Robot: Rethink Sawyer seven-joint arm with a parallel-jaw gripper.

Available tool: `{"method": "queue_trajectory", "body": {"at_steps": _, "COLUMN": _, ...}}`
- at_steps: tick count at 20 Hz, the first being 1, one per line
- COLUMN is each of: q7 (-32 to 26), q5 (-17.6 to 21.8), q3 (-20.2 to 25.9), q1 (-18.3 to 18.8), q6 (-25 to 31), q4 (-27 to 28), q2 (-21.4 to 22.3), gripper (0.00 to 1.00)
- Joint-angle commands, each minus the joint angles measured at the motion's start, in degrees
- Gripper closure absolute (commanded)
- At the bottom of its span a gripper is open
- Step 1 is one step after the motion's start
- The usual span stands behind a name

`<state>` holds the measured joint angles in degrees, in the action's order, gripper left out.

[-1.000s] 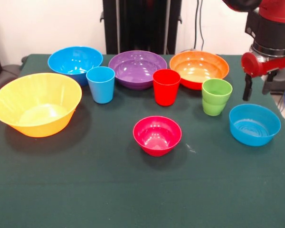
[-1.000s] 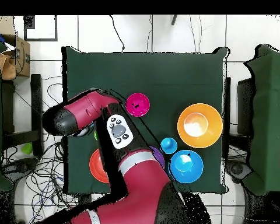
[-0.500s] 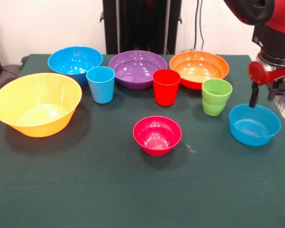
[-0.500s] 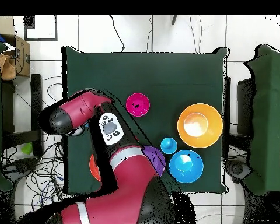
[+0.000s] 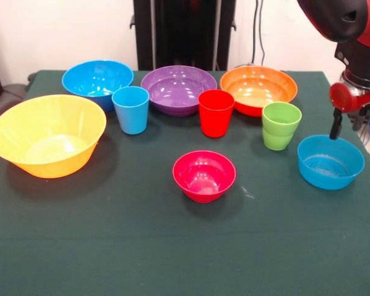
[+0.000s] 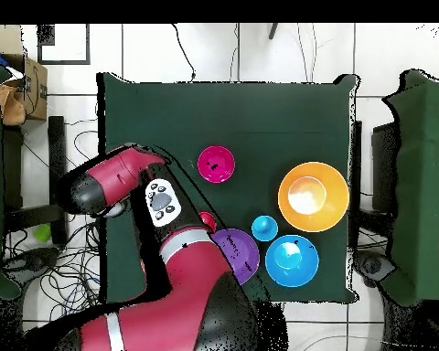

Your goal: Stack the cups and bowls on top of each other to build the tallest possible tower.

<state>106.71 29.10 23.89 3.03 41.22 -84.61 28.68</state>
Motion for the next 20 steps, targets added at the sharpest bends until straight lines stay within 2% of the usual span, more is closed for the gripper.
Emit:
{"method": "queue_trajectory", "body": {"at_steps": 1, "q7": 7.8, "q5": -0.4, "q3": -3.6, "q1": -1.3, "q6": -1.3, "q4": 3.1, "q2": -1.9, "gripper": 0.0}}
{"method": "queue_trajectory", "body": {"at_steps": 20, "q7": 9.0, "q5": -1.8, "q3": -6.2, "q1": -4.0, "q6": -3.1, "q4": 6.1, "q2": -4.9, "gripper": 0.0}}
